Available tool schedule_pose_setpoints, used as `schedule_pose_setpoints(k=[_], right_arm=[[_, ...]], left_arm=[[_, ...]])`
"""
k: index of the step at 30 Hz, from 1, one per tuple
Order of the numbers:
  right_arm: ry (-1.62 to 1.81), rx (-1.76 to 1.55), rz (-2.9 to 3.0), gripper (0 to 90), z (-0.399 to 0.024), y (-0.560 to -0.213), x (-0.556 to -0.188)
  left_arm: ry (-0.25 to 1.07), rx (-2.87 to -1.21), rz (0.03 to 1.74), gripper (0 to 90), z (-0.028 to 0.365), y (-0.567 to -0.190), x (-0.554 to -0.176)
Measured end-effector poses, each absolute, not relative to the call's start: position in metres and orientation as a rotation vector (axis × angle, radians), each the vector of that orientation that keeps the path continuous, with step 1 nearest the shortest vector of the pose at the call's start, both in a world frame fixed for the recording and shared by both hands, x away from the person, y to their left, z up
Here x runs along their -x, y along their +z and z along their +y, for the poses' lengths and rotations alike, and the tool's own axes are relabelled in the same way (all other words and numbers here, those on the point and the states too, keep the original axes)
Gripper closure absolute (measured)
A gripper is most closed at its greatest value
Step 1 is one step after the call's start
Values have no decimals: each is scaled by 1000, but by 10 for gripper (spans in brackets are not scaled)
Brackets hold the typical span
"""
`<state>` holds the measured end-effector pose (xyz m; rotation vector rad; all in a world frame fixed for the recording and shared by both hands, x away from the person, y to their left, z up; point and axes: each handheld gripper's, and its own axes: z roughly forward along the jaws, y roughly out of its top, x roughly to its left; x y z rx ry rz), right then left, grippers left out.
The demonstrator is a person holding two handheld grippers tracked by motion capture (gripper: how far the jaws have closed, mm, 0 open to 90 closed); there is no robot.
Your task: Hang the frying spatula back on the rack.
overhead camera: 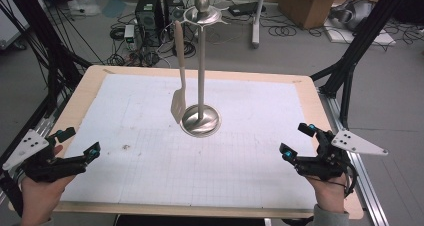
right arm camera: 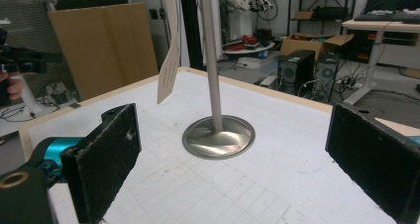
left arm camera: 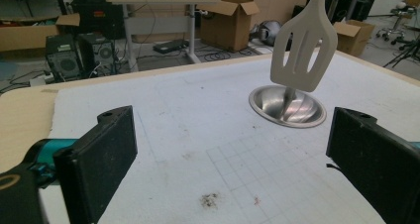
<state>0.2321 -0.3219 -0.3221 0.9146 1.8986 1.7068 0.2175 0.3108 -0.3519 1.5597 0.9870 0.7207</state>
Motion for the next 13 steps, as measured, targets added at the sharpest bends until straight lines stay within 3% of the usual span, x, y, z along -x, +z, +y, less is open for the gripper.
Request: schedule_pose_setpoints(k=[13], right_arm=[[1692,-934,1894,59,-327,-325,-234]], left_arm=[[719,-1558,996,60,307,-356,-220]])
